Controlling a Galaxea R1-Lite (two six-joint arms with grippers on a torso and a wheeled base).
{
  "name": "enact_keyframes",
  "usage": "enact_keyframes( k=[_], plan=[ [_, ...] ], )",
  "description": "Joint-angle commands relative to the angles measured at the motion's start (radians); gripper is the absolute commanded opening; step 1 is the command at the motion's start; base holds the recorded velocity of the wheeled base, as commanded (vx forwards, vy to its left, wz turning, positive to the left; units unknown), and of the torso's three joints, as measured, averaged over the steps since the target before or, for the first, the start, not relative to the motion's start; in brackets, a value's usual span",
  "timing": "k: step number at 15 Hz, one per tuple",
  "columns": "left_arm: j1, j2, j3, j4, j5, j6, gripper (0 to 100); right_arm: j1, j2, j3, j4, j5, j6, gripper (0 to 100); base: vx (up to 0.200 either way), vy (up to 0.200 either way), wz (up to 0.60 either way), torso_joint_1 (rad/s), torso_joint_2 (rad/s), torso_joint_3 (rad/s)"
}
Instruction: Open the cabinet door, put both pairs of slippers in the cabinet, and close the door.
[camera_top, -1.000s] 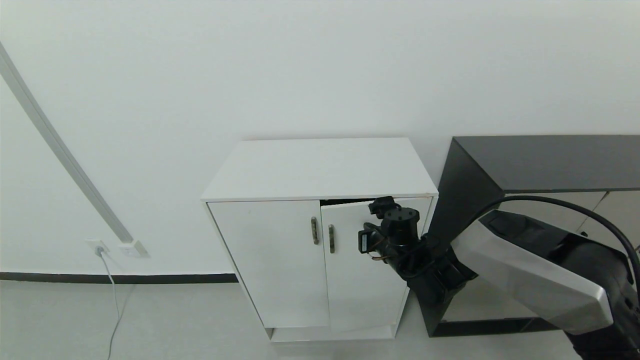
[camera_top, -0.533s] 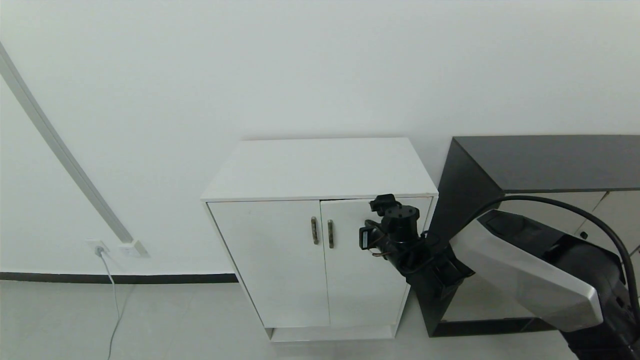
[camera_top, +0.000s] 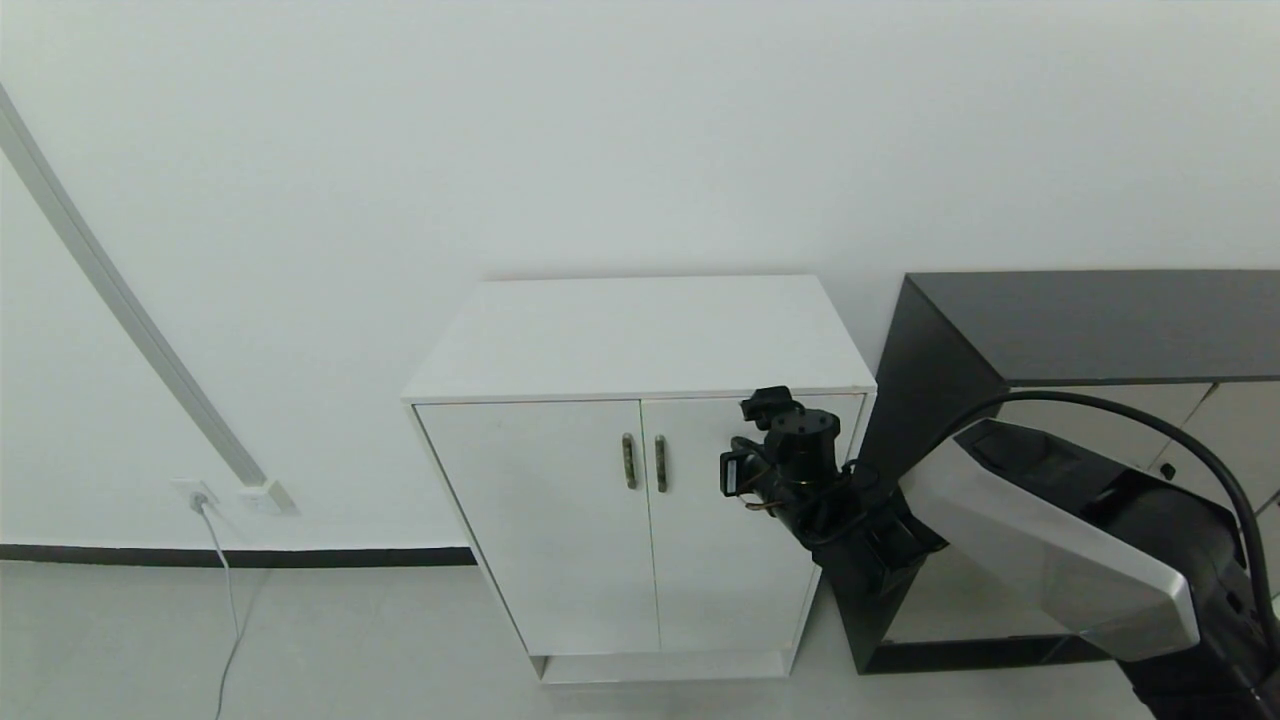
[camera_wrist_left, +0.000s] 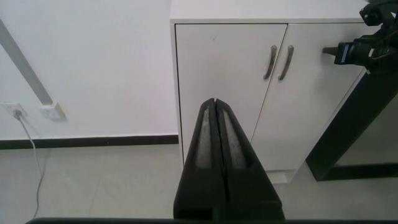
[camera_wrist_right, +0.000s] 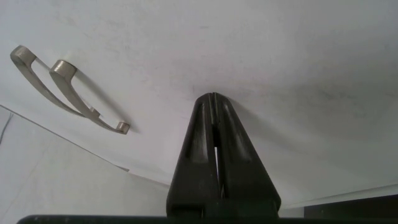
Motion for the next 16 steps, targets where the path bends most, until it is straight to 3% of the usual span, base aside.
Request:
enact_keyframes(
  k=[1, 16],
  plan=[
    [0.0, 0.001, -0.001, 0.0, 0.0, -0.001, 0, -0.001, 0.0, 0.0, -0.001, 0.0, 0.0, 0, 0.0, 0.0, 0.0, 0.0, 0.0, 0.0],
    [0.0, 0.001, -0.001, 0.0, -0.001, -0.001, 0, -0.004, 0.003, -0.006, -0.005, -0.002, -0.022, 0, 0.0, 0.0, 0.0, 0.0, 0.0, 0.0]
  ],
)
